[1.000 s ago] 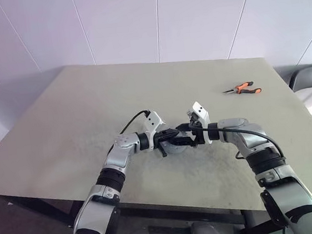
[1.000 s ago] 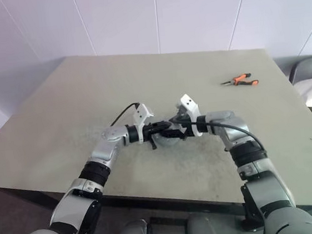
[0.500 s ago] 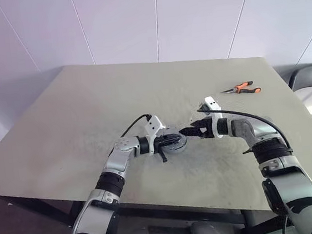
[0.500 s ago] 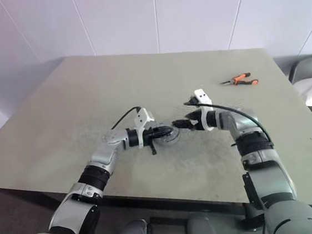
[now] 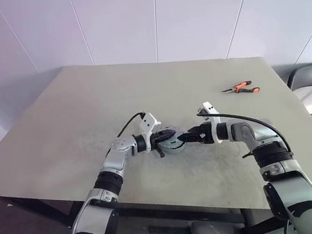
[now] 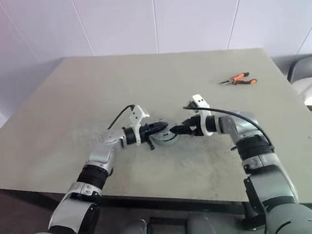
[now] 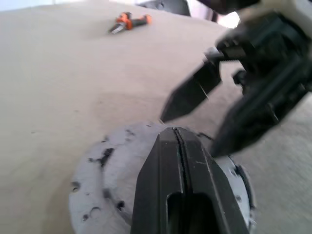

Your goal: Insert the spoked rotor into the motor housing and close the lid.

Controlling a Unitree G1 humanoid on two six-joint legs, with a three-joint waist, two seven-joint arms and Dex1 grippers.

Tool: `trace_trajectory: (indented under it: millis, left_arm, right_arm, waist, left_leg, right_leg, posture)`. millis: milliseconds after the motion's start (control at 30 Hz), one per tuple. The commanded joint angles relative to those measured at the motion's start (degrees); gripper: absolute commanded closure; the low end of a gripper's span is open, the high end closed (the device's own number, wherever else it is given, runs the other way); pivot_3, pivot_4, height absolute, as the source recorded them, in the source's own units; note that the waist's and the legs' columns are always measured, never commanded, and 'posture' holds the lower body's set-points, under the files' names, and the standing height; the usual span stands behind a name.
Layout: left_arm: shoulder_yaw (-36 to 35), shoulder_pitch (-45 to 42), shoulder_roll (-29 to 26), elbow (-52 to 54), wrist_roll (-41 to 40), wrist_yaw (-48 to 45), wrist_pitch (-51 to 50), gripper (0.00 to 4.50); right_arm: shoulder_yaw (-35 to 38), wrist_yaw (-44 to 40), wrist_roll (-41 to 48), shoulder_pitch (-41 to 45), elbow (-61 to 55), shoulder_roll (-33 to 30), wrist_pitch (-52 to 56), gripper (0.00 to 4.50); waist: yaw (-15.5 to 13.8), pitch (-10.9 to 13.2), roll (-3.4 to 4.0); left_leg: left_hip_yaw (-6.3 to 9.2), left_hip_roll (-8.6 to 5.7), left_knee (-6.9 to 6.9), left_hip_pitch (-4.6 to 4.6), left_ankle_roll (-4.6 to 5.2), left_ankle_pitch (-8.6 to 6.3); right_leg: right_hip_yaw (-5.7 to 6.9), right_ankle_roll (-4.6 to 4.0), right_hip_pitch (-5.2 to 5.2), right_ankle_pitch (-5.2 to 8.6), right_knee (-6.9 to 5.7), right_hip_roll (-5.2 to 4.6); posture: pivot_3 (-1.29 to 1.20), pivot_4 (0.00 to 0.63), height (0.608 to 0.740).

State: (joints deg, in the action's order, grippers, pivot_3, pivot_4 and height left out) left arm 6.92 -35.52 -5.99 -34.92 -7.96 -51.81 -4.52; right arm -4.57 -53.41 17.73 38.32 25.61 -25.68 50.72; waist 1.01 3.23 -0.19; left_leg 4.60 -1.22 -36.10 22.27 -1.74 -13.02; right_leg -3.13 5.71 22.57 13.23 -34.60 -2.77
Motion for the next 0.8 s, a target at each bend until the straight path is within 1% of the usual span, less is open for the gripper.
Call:
trace_trajectory:
  millis: [33, 133, 367, 500, 533, 633, 800]
  left_arm:
    - [-3.3, -2.4, 0.0, 0.8, -2.3, 2.1, 1.5, 4.50]
    - [-3.5, -2.5, -0.4, 0.2, -2.0, 2.7, 1.9, 4.50]
    - [-3.0, -1.6, -0.4, 0.5, -1.8, 2.1, 2.6, 4.50]
    - [-4.7, 0.6, -1.9, 4.7, -4.2, 0.6, 1.3, 4.50]
    - [-5.0, 1.2, -2.3, 5.9, -4.8, 0.2, 0.8, 4.50]
    - [-5.8, 4.7, -4.8, 11.9, -6.8, -0.7, -0.8, 4.50]
    - [-6.9, 8.5, -8.0, 17.2, -7.0, 1.7, -2.6, 4.50]
  right_arm:
    - [0.0, -0.5, 0.1, 0.6, -0.8, 0.1, -2.3, 0.05]
    - [0.5, -1.7, 1.0, 0.1, -2.7, 0.1, -3.9, 0.05]
    - [4.0, -2.3, 3.5, -1.8, -9.9, 1.8, -14.7, 0.05]
    - [3.6, -1.2, 3.8, -2.1, -14.3, 2.6, -16.0, 0.05]
    - [3.3, -1.1, 3.9, -2.2, -15.2, 2.7, -15.8, 0.05]
    - [-1.8, -0.3, -0.9, -3.5, -17.4, 1.8, -18.8, 0.05]
    - [-5.8, 0.8, -4.6, -4.1, -16.2, 2.4, -21.6, 0.05]
  waist:
    - [0.0, 0.0, 0.00]
    - [0.0, 0.0, 0.00]
    - [0.0, 0.0, 0.00]
    - [0.1, 0.0, 0.00]
    - [0.1, 0.0, 0.00]
    - [0.1, 0.0, 0.00]
    - [0.1, 0.0, 0.01]
  left_leg:
    - [0.00, 0.00, 0.00, 0.02, 0.00, 0.00]
    - [0.00, 0.00, 0.01, 0.03, 0.00, 0.00]
    - [0.00, 0.00, 0.00, 0.04, 0.00, 0.00]
    - [0.00, 0.01, 0.01, 0.03, 0.00, 0.00]
    - [0.00, 0.02, 0.01, 0.03, 0.00, 0.00]
    - [0.00, 0.04, 0.02, 0.02, 0.00, 0.00]
    - [0.01, 0.07, -0.03, -0.04, -0.01, 0.01]
  right_leg:
    - [0.00, 0.04, 0.04, -0.05, -0.03, 0.00]
    - [0.00, 0.11, 0.07, -0.11, -0.07, 0.01]
    - [0.00, 0.15, 0.08, -0.08, -0.08, 0.03]
    - [-0.01, 0.14, 0.12, -0.09, -0.18, 0.04]
    - [-0.01, 0.13, 0.15, -0.09, -0.23, 0.04]
    - [-0.03, 0.00, 0.26, -0.06, -0.45, 0.06]
    - [-0.03, -0.06, 0.26, -0.01, -0.58, 0.08]
  posture:
    - [0.00, 0.000, 0.740]
    - [0.00, 0.000, 0.740]
    - [0.00, 0.000, 0.740]
    - [0.00, 0.000, 0.740]
    - [0.00, 0.000, 0.740]
    - [0.00, 0.000, 0.740]
    - [0.00, 0.000, 0.740]
